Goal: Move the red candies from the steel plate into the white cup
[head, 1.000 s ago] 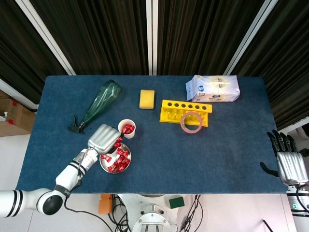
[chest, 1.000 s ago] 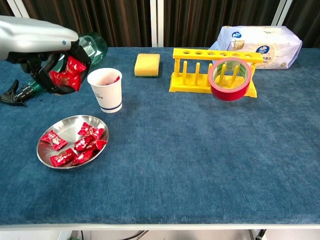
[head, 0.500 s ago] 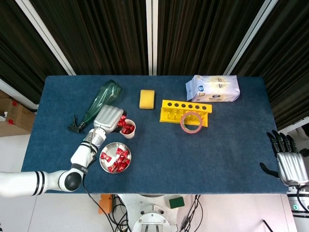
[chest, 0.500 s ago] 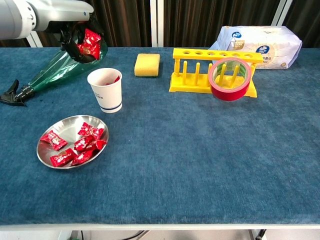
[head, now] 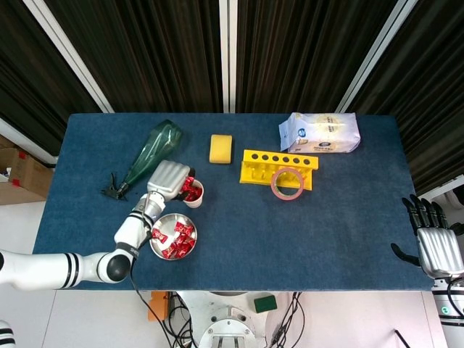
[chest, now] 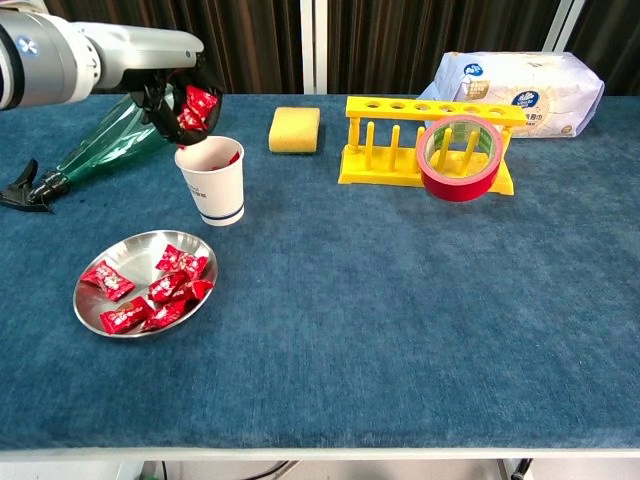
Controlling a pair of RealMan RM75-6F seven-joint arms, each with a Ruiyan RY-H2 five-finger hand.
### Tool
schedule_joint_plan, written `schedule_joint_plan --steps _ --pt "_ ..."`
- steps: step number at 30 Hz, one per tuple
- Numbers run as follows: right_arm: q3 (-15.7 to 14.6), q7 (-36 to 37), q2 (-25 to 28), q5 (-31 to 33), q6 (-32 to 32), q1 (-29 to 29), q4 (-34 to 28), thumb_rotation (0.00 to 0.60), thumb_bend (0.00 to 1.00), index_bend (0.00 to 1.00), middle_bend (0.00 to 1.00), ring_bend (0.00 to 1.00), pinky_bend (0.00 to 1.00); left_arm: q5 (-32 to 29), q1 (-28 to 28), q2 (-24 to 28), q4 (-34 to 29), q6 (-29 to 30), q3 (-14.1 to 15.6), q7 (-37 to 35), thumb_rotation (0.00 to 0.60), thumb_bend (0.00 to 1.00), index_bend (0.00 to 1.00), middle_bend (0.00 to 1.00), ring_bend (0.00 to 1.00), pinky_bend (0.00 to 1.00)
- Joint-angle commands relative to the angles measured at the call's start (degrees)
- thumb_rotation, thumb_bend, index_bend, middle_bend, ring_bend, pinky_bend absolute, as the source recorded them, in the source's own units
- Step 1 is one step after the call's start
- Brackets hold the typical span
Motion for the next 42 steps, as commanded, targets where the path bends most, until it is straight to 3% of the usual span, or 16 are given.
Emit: schedule_joint_plan --steps 1,7,11,14,18,26,30,34,42 --pt "0.0 0.0 0.0 0.0 0.0 0.0 0.0 0.6 0.2 0.0 0.0 0.0 0.0 0.5 -0.3 -0.6 0.2 0.2 0.3 0.1 0.6 0.37 0.52 0.54 0.5 0.63" --pt "0.0 0.2 0.1 0.0 -0.1 0.0 0.0 0.6 0.2 0.0 0.0 0.0 0.0 0.5 -0.6 -1.6 1.0 0.4 0.8 -0.3 0.6 0.37 0.51 0.53 0.5 0.63" --pt "0.0 0.4 0.2 -0.1 0.0 -0.1 0.1 0.6 0.2 0.0 0.0 0.0 0.0 1.8 -0.5 -2.0 1.2 0.4 0.7 -1.4 0.6 0.36 0.35 0.45 0.46 0.63" --pt "0.0 0.5 0.2 -0.1 0.1 -0.1 0.1 0.6 0.2 0.0 0.0 0.0 0.0 3.7 -0.1 -2.1 1.3 0.7 0.7 -2.5 0.6 0.36 0.29 0.39 0.44 0.63" --pt "0.0 0.5 0.2 -0.1 0.0 0.0 0.1 0.6 0.2 0.0 0.0 0.0 0.0 5.5 0.5 -1.7 1.3 0.6 1.0 -3.6 0.6 0.33 0.28 0.33 0.42 0.63" --pt "-0.1 0.5 0.2 -0.1 0.2 -0.2 0.1 0.6 0.2 0.0 0.0 0.0 0.0 8.1 1.8 0.1 -0.8 2.5 1.9 -3.9 0.6 0.32 0.27 0.33 0.41 0.63" --pt "0.0 0.8 0.4 0.0 0.3 -0.2 0.1 0.6 0.2 0.0 0.0 0.0 0.0 12.7 4.4 2.6 -5.1 7.6 3.9 -2.5 0.6 0.31 0.31 0.36 0.41 0.63" --pt "0.0 0.9 0.4 0.1 0.1 -0.2 0.2 0.6 0.2 0.0 0.0 0.0 0.0 19.0 9.0 6.0 -10.7 12.6 7.7 -2.6 0.6 0.31 0.39 0.42 0.41 0.63" --pt "-0.1 -0.6 -0.1 0.2 -0.3 0.0 -0.2 0.6 0.2 0.0 0.0 0.0 0.0 24.8 14.6 9.5 -16.1 12.4 14.6 -3.2 0.6 0.3 0.4 0.44 0.41 0.63"
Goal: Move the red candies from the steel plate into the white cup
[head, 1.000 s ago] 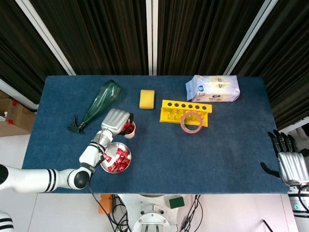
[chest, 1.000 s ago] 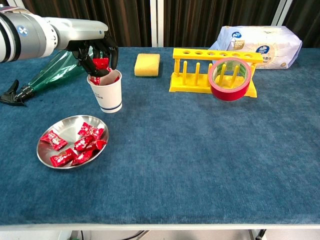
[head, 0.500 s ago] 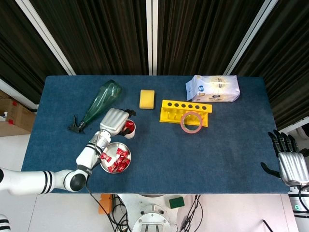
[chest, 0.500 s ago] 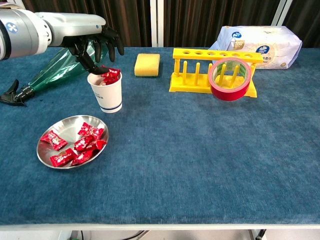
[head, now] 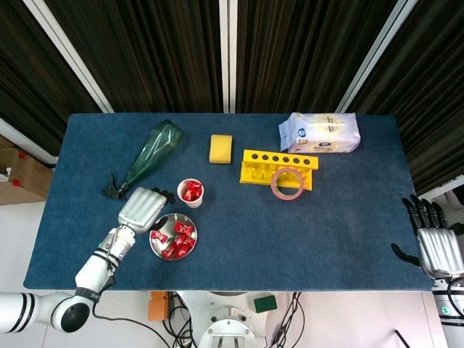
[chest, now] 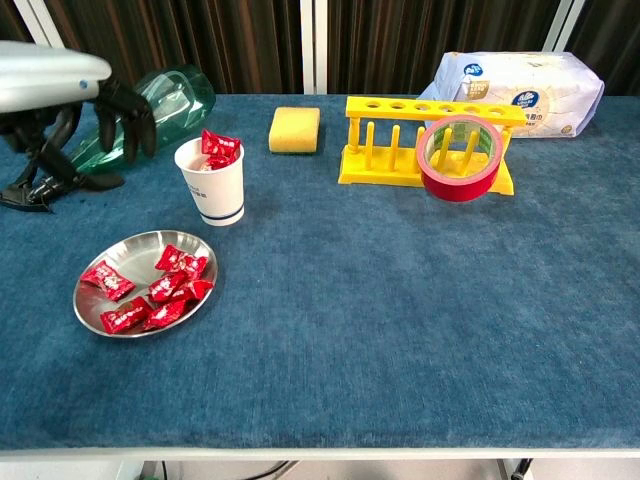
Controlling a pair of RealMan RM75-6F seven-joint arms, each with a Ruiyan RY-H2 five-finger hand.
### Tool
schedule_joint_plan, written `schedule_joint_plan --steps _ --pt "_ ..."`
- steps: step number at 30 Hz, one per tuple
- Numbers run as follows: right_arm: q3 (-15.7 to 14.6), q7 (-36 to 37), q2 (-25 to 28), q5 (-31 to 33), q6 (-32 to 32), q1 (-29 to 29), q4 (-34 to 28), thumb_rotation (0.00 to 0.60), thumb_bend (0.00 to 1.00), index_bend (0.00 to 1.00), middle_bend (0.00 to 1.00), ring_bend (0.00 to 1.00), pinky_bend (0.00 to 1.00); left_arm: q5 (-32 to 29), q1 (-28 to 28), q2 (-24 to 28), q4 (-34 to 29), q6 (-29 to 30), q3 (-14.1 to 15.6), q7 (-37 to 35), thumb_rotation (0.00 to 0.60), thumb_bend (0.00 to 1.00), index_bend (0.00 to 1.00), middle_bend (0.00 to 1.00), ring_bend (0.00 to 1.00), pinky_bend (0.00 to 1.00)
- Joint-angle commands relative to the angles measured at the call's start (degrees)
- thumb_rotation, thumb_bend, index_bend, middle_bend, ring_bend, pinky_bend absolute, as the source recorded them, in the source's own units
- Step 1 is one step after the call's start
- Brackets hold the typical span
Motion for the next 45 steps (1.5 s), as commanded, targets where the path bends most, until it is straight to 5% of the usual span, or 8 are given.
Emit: schedule_joint_plan --steps 1,10,21,35,45 --pt "-0.1 -0.4 -0.1 0.0 0.1 -0.1 -0.2 0.6 0.2 0.0 0.0 0.0 0.0 2.6 1.9 0.7 -0.7 -0.8 2.5 -0.3 0.6 0.3 0.4 0.44 0.41 0.63" --pt "0.0 -0.9 -0.2 0.5 -0.6 0.2 -0.1 0.6 0.2 0.0 0.0 0.0 0.0 6.0 3.6 -1.0 0.6 -5.3 4.7 -1.5 0.598 0.2 0.33 0.4 0.39 0.61" --pt "0.1 -0.4 0.1 0.7 -0.5 0.1 -0.2 0.6 0.2 0.0 0.0 0.0 0.0 10.5 3.6 -5.8 5.2 -9.6 4.5 -1.3 0.588 0.19 0.18 0.22 0.23 0.47" --pt "-0.1 -0.2 0.3 0.5 -0.7 0.2 -0.4 0.6 0.2 0.0 0.0 0.0 0.0 8.8 3.6 -7.7 7.7 -12.6 3.5 -0.2 0.591 0.19 0.23 0.21 0.23 0.48" --pt "-0.1 -0.3 0.3 0.6 -0.9 0.2 -0.4 0.6 0.2 0.0 0.0 0.0 0.0 10.7 4.4 -9.0 9.8 -12.6 2.8 -2.0 0.6 0.2 0.33 0.3 0.27 0.51"
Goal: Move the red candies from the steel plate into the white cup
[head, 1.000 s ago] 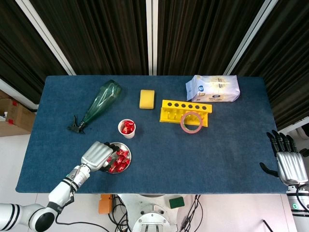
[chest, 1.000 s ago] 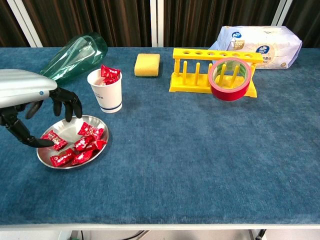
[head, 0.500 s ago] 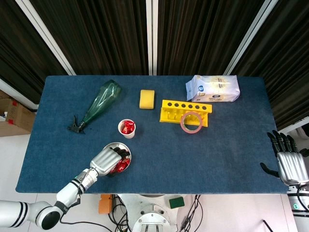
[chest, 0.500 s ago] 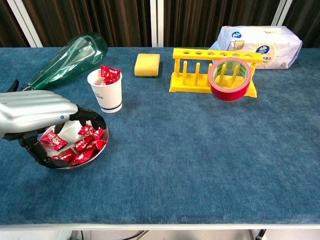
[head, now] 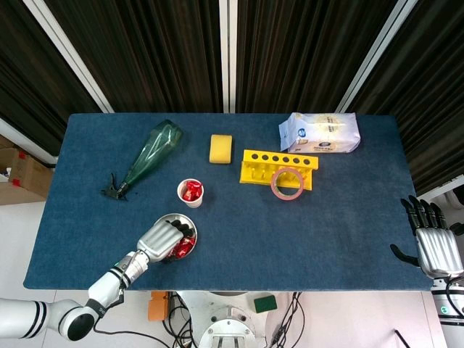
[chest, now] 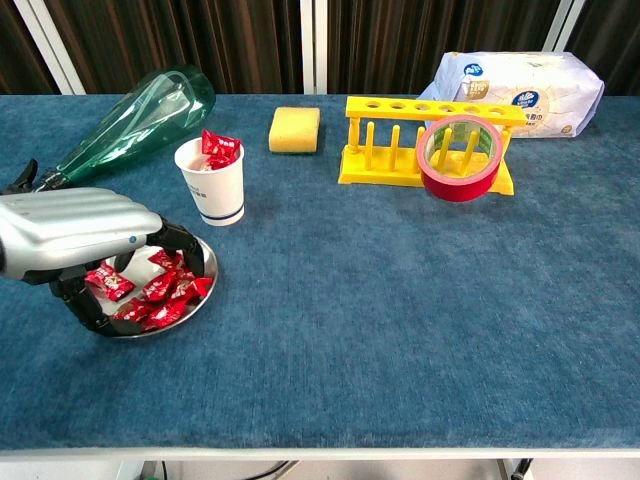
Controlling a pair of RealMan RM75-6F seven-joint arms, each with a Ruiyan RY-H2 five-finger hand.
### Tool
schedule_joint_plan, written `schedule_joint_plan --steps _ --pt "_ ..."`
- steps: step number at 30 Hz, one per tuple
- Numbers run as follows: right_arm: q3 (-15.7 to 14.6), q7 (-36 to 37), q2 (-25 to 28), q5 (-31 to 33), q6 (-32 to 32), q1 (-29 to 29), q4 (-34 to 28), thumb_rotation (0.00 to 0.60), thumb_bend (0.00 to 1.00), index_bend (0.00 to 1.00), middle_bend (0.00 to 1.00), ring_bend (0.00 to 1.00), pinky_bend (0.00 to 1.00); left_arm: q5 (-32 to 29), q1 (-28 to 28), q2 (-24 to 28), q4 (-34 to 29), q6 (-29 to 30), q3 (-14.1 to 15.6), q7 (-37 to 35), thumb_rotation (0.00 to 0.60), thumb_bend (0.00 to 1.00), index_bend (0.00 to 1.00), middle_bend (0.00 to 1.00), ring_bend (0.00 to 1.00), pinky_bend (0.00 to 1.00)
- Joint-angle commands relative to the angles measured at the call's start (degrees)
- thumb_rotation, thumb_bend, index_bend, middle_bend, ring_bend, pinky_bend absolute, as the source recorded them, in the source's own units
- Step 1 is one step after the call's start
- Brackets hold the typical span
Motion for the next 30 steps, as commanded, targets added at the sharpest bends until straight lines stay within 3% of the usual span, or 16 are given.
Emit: schedule_joint_plan --steps 1,18,30 --pt "0.0 0.0 0.0 0.0 0.0 0.0 0.0 0.6 0.2 0.0 0.0 0.0 0.0 0.2 0.1 -0.3 0.5 -0.3 -0.1 -0.3 0.6 0.21 0.34 0.3 0.28 0.51" --pt "-0.1 0.1 0.2 0.1 -0.3 0.1 -0.1 0.6 0.2 0.0 0.0 0.0 0.0 -1.0 0.7 -2.6 3.5 -0.4 -1.8 0.0 0.6 0.33 0.48 0.45 0.43 0.6" --pt "-0.2 0.1 0.3 0.0 -0.4 0.2 -0.2 0.6 0.2 0.0 0.0 0.0 0.0 -0.5 1.5 -3.9 4.4 1.1 -2.8 0.1 0.6 0.34 0.55 0.53 0.5 0.63"
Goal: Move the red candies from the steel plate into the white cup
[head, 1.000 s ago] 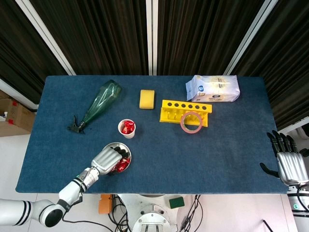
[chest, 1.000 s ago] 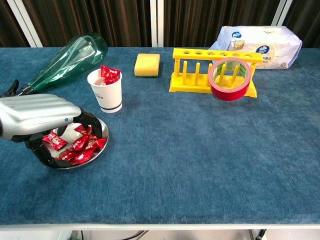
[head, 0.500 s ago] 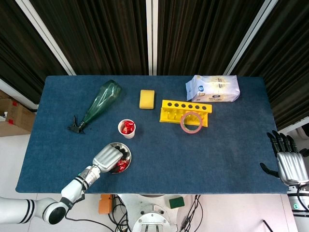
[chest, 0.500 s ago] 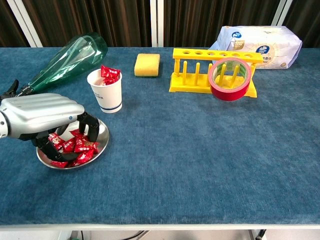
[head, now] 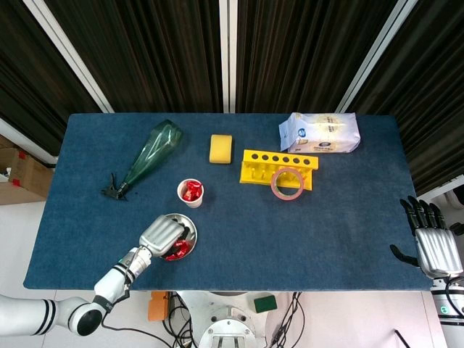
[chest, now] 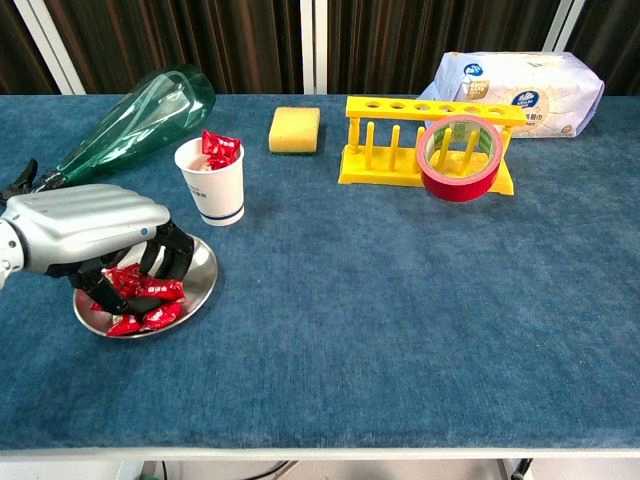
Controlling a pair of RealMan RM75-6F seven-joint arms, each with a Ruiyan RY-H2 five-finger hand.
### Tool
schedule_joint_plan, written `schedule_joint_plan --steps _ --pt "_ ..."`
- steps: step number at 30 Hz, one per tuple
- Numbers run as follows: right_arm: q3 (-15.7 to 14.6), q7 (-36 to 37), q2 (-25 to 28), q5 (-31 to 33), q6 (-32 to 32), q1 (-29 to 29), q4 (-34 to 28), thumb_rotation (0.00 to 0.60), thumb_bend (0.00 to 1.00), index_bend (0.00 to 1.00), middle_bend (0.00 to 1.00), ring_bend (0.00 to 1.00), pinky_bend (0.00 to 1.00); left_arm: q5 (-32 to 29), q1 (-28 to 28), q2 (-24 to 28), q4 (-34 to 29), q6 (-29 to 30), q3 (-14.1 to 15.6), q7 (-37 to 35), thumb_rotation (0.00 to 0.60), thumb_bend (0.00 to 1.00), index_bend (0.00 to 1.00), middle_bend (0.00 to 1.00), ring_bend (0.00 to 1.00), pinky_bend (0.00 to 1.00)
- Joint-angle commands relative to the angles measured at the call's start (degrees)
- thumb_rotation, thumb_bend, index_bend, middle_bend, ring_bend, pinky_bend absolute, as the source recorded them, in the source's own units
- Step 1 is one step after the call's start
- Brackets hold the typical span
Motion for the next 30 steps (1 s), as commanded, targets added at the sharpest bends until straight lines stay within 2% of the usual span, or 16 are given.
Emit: schedule_joint_plan --steps 1,12,18,23,30 --pt "0.0 0.0 0.0 0.0 0.0 0.0 0.0 0.6 0.2 0.0 0.0 0.0 0.0 0.7 0.3 -0.1 0.0 0.6 -0.4 -0.6 0.6 0.34 0.56 0.54 0.5 0.64" --pt "0.0 -0.2 0.0 0.2 -0.4 0.2 0.0 0.6 0.2 0.0 0.0 0.0 0.0 3.2 0.9 1.7 -2.0 2.7 -2.0 -1.9 0.6 0.34 0.59 0.56 0.52 0.65" --pt "0.0 -0.6 -0.2 0.4 -0.7 0.3 -0.1 0.6 0.2 0.0 0.0 0.0 0.0 2.9 0.3 5.1 -6.4 4.2 -4.9 -1.1 0.6 0.34 0.59 0.57 0.53 0.66" --pt "0.0 -0.5 -0.2 0.3 -0.5 0.3 -0.1 0.6 0.2 0.0 0.0 0.0 0.0 -1.7 -1.9 7.0 -8.4 3.6 -9.5 -0.5 0.6 0.34 0.6 0.57 0.53 0.66" --pt "0.1 0.8 0.3 -0.1 0.4 -0.1 0.0 0.6 0.2 0.0 0.0 0.0 0.0 -10.8 -6.6 3.9 -3.9 1.8 -14.4 1.7 0.6 0.34 0.6 0.57 0.53 0.66"
